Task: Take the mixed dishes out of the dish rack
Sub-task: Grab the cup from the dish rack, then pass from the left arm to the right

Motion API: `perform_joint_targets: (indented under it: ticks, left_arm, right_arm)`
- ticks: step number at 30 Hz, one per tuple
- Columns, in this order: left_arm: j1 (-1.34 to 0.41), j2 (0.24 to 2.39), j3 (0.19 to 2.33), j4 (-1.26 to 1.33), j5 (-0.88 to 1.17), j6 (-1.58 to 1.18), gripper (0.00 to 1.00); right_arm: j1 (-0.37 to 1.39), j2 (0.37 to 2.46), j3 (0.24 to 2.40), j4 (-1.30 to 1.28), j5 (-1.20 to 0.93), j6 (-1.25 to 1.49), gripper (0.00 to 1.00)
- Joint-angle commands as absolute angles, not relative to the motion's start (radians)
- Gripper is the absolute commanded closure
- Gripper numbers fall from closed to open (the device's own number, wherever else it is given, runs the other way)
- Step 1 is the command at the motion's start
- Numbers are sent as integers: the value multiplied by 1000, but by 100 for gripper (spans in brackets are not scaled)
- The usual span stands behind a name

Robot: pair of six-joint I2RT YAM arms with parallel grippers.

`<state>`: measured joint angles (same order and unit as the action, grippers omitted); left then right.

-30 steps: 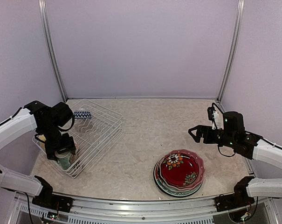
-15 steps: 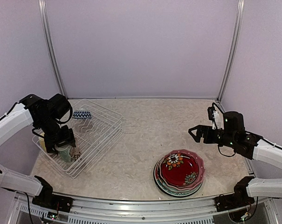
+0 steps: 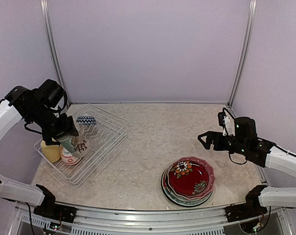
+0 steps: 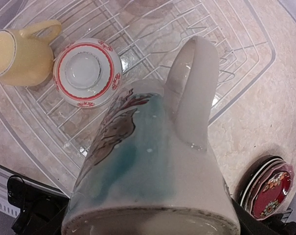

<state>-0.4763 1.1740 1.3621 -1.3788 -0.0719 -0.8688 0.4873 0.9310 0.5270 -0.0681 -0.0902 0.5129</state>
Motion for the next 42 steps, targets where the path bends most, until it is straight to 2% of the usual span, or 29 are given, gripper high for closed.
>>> perform_joint_targets:
  ticks: [1,9,17,22,29,33,42]
  left_arm:
    - [-470,1124,1473,-1578,-88,-795,74]
    - [-470,1070,1554,-1385,87,-660,79]
    - [-470,1069,1489,-1054,274,-616,81]
    - [-475,1147,1466,-934,335,-651,85]
    - [-565,1309,1435,-819,371,-688,89]
    - [-579,1387,1395,-694,433,-759,92]
    - [-606,1531,1449,-522,530,-816,93]
  right_arm:
    - [477,919,528,-57,-95,502,0]
    - [477,954,537,-34,-141,508,0]
    - [477,995,569,39,-228,541,0]
    - [488,1065,587,150,-334,601,0]
    - [551,1167,643,206,-351,628,0]
    - [591,1242,665,317,-410,700,0]
    - [662,1468,739,621,-522,918,0]
